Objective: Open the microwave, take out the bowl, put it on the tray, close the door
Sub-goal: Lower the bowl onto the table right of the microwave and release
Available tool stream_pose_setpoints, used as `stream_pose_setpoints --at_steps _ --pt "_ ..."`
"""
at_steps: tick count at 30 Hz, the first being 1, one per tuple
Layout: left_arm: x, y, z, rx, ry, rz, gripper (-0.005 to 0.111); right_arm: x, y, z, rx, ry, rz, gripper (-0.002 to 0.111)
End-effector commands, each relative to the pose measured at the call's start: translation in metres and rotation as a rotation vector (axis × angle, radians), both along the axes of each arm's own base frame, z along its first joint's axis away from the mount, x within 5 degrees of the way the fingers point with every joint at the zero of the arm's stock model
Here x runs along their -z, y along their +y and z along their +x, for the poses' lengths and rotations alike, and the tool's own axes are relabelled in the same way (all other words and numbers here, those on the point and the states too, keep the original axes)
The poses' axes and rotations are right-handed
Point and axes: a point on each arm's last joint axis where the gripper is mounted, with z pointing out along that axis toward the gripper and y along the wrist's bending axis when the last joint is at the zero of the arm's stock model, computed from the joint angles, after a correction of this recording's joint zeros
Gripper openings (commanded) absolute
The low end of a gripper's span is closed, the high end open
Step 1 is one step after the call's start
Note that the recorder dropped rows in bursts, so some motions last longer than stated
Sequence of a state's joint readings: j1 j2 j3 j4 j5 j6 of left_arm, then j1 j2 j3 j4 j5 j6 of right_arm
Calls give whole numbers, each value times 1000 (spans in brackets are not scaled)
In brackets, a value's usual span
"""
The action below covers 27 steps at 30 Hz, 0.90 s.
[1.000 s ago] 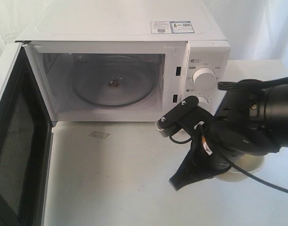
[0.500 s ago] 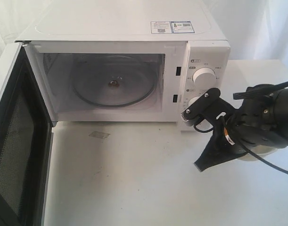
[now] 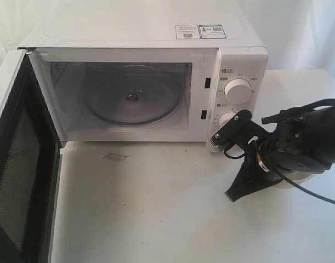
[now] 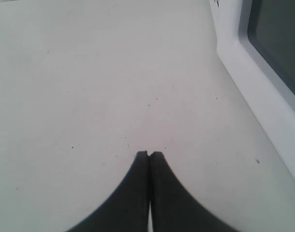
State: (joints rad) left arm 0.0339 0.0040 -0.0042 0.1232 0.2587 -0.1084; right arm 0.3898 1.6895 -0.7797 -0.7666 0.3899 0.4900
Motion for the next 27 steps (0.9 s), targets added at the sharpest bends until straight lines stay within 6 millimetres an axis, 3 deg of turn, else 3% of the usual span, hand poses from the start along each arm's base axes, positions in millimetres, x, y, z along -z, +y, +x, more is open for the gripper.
stream_pose_setpoints --at_steps 1,4,7,10,16,27 --pt "1 0 0 -2 -3 -7 0 -1 -4 2 9 -3 -15 0" --pt "1 0 0 -2 -3 -7 0 5 -3 2 10 14 -11 4" --pt "1 0 0 -2 -3 -7 0 14 -2 4 5 36 -12 27" --pt "1 0 0 -2 -3 -7 0 15 0 5 -5 30 1 37" --pt "1 0 0 -2 -3 -7 0 3 -4 7 29 18 -35 38" --pt "1 0 0 -2 -3 -7 0 -55 -4 -1 51 -161 82 38"
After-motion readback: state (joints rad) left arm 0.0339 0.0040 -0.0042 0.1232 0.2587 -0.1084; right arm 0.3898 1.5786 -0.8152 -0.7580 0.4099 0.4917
